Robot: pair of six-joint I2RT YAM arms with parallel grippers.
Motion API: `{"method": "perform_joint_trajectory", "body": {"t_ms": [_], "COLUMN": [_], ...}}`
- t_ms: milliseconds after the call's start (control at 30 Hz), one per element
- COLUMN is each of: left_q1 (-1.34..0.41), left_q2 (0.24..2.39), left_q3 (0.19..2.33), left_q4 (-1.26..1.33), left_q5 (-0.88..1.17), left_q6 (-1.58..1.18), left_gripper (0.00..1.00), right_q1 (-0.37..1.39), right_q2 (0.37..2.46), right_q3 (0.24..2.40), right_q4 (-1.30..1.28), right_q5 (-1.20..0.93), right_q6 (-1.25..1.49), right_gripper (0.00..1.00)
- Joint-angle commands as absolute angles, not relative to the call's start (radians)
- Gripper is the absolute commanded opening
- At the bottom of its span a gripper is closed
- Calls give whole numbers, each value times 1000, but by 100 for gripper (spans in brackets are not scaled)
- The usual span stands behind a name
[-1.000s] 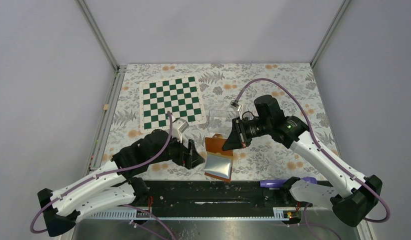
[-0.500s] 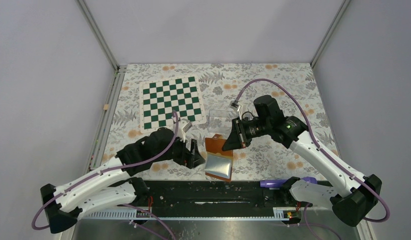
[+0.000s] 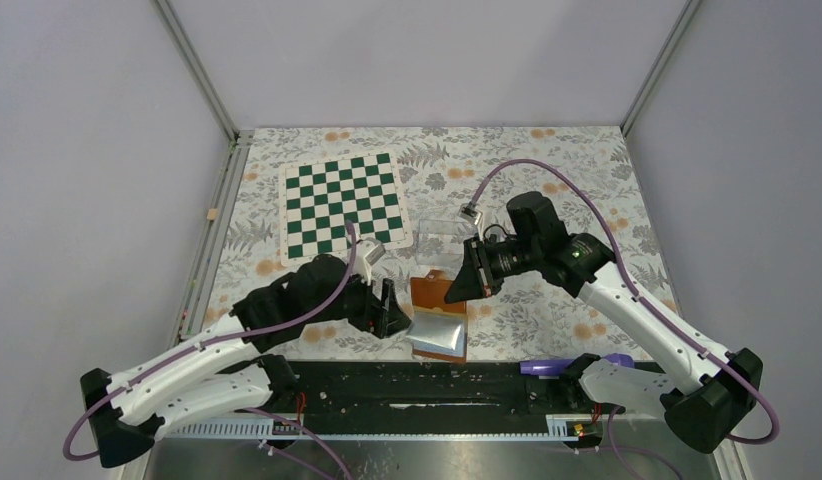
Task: Put the credit cards into the card holder
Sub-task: Open the card holder.
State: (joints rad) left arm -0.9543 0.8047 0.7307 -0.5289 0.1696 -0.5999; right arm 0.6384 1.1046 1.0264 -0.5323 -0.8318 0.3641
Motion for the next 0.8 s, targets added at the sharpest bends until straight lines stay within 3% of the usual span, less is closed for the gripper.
{"method": "perform_joint_trajectory", "body": {"t_ms": [0, 533, 767], "left_q1": [-951, -950, -939], "left_q2": [744, 764, 758], "left_q3": [731, 610, 575], "left_q4": [-397, -32, 48], "left_q5": [237, 304, 308], "left_q6": [-620, -703, -715], "left_gripper": [79, 78, 73], "right_q1": [631, 631, 631], "right_q2": [1094, 1062, 1056], "right_q3": [1024, 964, 943], "right_q4": [-505, -299, -243], "right_q5": [-863, -1034, -1093], "right_q6": [371, 501, 537], "right_gripper": [0, 0, 0]}}
